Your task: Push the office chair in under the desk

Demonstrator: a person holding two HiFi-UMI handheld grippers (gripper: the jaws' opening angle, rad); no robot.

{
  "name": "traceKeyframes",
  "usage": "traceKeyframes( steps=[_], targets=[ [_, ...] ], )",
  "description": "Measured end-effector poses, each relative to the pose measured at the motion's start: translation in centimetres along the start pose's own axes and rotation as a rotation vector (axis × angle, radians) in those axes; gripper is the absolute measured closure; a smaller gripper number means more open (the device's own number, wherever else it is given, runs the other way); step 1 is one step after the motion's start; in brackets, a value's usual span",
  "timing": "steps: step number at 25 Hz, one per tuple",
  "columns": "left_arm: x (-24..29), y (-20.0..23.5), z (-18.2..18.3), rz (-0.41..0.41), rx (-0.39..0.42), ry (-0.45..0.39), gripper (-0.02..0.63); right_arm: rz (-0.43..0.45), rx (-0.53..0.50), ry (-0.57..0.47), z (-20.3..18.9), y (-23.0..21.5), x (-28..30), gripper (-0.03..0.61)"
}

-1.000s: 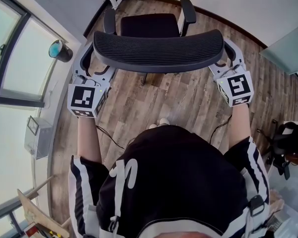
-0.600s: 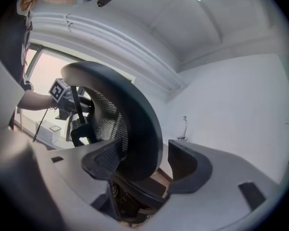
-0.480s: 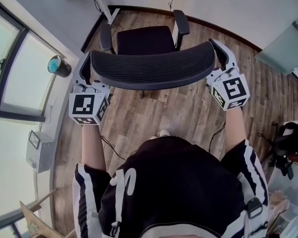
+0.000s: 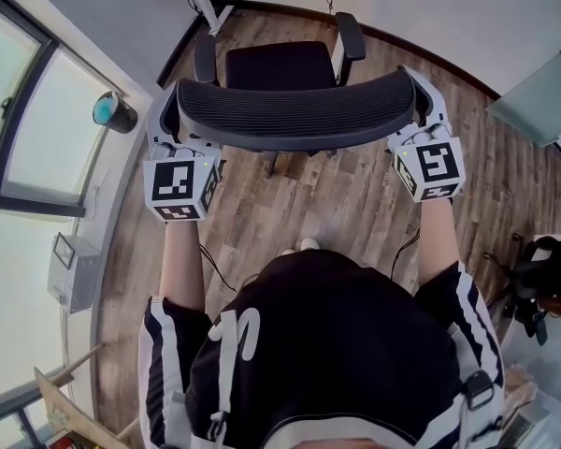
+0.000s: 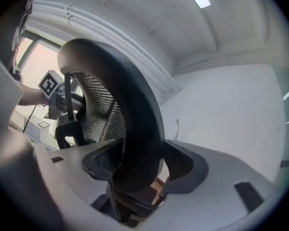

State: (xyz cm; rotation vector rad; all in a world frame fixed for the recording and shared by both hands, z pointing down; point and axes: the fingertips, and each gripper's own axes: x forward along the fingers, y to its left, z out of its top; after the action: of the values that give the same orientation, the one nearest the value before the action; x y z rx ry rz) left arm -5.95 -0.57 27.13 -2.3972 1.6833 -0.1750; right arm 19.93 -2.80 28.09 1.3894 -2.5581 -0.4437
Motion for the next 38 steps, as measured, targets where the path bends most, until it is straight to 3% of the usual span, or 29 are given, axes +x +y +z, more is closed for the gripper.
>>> traceKeyframes(
  steps=[8,25,38],
  targets=[
    [0.4,-0.9,0.1,0.039,0.000,0.012,0.275,-0.041,0.032,0.000,-0.6,-1.1,0.1,0.298],
    [1.0,-2.9,0.7,0.127,-0.017,0.024,0.273,-0.022,0.039,0.013,-1.3,-3.4,0.0,0.299],
    [2.2,-2.2,0.3,0.140,-0.026,0.037,0.273,-0.028,0.043,0.021,-1.7,-3.7,1.0,0.301]
  ],
)
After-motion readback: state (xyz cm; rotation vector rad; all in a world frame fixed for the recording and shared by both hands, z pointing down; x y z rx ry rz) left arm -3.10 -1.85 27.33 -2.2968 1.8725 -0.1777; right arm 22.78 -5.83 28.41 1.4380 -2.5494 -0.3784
